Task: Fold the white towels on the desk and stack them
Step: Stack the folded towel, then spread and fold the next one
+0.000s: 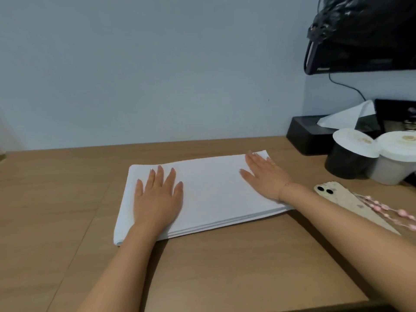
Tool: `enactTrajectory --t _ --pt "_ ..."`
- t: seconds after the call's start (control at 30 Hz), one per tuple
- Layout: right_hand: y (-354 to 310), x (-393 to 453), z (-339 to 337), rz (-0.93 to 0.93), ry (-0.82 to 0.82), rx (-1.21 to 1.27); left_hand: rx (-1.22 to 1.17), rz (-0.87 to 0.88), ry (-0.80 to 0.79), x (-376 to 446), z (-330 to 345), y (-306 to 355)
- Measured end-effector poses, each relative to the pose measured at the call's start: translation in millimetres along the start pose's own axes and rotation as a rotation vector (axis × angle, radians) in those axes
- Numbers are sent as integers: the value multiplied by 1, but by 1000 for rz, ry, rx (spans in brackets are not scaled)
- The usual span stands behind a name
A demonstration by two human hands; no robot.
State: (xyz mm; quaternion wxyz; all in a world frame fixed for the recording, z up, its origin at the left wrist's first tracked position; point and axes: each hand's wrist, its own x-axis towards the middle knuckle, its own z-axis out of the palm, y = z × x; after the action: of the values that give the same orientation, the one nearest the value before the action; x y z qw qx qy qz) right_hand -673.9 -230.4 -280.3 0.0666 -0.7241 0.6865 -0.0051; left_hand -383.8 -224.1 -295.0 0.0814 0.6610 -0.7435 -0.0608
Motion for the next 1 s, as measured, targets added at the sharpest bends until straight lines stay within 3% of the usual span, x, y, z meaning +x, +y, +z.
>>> enactTrajectory --t 0.27,0.4,0.5,0.63,0.83,1.0 --pt "-6 -3 1 1 66 -19 50 -36 -57 3 -12 28" --pt "-9 -3 0 -2 56 -17 48 239 -12 21 -11 113" --pt "-8 -4 -1 -4 59 -10 32 245 -121 23 7 132" --pt "-7 -1 1 2 65 -18 23 190 -84 24 15 90" --pt "-6 -1 2 -11 58 -32 41 -54 -9 15 -7 -35" --pt "-17 0 -3 38 29 -18 6 -70 12 10 -10 -56"
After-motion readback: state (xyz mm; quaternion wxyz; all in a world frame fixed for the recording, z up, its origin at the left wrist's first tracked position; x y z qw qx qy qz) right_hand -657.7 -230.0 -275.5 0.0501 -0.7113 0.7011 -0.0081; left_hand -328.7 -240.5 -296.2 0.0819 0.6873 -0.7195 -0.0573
